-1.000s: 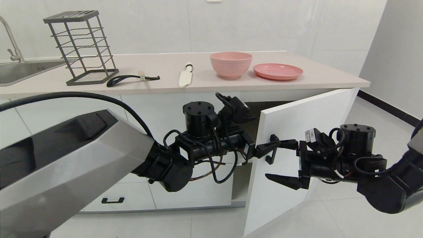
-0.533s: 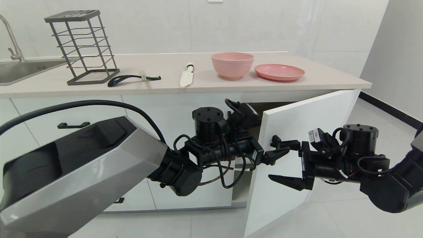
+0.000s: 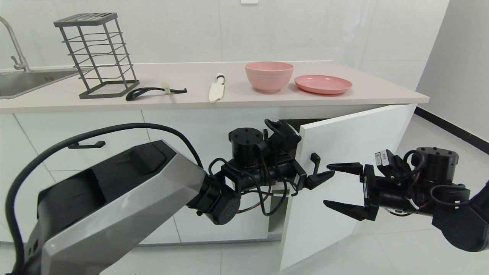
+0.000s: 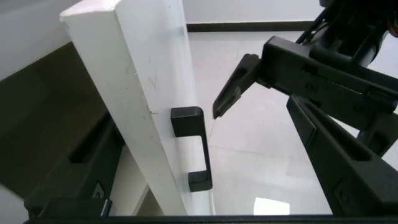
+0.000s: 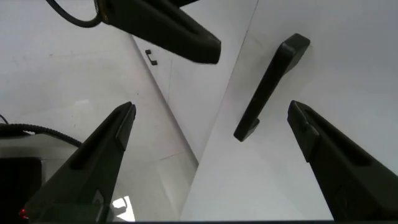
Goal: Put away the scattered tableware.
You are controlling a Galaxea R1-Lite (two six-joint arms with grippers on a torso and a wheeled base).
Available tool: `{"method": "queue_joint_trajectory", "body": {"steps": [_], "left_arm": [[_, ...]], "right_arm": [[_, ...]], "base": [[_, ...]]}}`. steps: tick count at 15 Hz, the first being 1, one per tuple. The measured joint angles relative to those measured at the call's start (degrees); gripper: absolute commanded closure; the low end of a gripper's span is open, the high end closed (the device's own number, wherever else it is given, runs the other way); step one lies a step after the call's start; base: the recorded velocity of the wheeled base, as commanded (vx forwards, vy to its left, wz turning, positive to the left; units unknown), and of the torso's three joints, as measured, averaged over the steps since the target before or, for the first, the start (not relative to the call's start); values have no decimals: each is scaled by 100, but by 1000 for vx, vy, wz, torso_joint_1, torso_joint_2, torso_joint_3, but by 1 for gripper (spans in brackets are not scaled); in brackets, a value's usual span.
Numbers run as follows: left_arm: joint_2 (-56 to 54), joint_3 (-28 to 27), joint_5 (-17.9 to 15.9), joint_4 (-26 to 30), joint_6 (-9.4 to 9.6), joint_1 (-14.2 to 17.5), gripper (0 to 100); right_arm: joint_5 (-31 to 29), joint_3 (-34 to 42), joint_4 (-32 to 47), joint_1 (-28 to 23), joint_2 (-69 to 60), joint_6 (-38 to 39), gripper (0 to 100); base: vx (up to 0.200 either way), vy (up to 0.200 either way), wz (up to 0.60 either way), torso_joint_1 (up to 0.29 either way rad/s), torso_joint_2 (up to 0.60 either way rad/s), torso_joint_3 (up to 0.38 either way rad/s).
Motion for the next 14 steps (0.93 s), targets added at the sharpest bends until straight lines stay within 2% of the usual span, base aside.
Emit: {"method": "queue_joint_trajectory", "body": {"steps": [3,6,8,10,12,14], "left_arm": [[63,-28,-101,0,-2,13,0],[77,-26,-137,-20,-6,39,0],[77,-20,-176,-18,-9,38,0],[77,-12,-216,4,-15,38,0],[77,-10,-232,11,-17,2,0],[77,2,-227,11,-17,-24,0]], "right_arm": [[-16,49,-33,-129,-312,5,0],[-74,-362,4,-435,-1211,130,0],[-517,-1150,13,-1064,-1925,293,0],[-1042,-1974,4,-1999,-2636,649,0],[-1213,-2260,-117,-2388,-3206,796,0],[-1245,-2249,-191,-2499,-3551,823,0]], "base": [[0,0,0,0,0,0],[0,0,0,0,0,0],[0,0,0,0,0,0],[0,0,0,0,0,0],[0,0,0,0,0,0],[0,0,0,0,0,0]]}}
